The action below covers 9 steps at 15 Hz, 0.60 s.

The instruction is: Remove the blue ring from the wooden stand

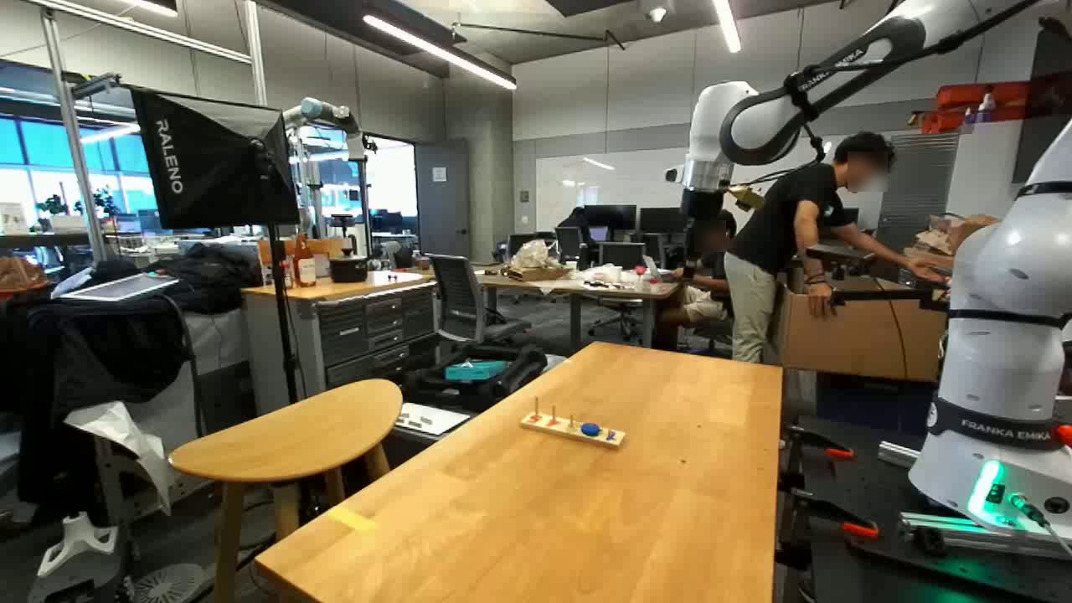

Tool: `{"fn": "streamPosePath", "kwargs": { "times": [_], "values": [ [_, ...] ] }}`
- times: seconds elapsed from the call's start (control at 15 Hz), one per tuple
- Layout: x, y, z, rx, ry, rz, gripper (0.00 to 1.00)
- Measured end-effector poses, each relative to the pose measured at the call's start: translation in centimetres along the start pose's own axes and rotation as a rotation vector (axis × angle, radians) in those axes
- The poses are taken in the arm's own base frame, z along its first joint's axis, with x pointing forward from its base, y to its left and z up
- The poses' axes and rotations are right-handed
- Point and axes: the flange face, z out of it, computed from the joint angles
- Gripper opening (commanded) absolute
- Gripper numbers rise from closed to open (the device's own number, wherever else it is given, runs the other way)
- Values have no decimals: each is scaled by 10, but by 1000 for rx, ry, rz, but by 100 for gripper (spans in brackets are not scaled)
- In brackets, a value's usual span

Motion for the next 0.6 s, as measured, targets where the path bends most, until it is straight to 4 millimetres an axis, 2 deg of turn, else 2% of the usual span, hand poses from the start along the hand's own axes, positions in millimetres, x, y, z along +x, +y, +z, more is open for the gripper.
{"fn": "streamPosePath", "kwargs": {
  "times": [0.4, 0.6],
  "values": [
    [1, 1, -3, -3, 6, 1, 100],
    [4, -9, 7, -2, 3, -17, 100]
  ]
}}
